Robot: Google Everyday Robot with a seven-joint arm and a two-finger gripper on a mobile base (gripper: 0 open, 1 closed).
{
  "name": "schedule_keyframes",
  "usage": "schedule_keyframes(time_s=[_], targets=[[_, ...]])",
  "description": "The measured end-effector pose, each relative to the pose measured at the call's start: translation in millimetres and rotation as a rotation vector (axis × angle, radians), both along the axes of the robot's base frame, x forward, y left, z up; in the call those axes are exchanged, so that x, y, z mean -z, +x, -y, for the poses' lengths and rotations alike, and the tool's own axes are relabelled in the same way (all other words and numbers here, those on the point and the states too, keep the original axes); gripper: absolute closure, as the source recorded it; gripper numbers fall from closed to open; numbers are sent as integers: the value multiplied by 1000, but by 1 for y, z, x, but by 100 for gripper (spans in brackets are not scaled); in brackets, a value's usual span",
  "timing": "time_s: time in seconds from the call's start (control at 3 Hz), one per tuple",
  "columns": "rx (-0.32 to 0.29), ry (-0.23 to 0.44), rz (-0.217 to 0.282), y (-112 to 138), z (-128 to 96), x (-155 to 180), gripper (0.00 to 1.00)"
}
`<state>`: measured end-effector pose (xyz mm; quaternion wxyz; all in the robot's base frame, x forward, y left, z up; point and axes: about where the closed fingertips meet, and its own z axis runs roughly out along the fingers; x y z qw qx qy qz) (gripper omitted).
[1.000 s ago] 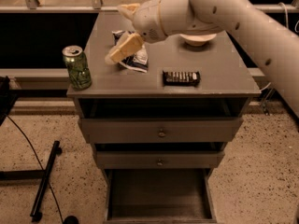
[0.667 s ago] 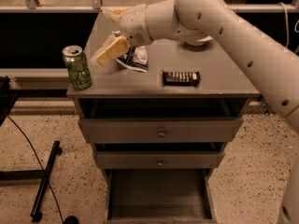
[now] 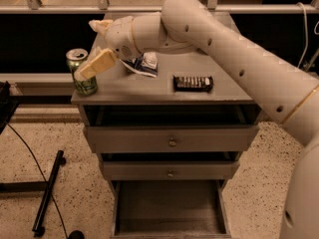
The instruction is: Place green can into bottom drawer
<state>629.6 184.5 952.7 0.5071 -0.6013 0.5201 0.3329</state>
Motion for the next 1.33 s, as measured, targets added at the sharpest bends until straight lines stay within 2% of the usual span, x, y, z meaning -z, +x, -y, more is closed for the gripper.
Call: schedule_keyframes(time_s=[0.33, 0.67, 1.0, 1.33], targets=[[5, 17, -27, 3, -14, 8, 0], [-24, 48, -94, 1, -31, 17, 0], [-22, 13, -137, 2, -39, 33, 0], [-9, 6, -166, 6, -41, 38, 18]])
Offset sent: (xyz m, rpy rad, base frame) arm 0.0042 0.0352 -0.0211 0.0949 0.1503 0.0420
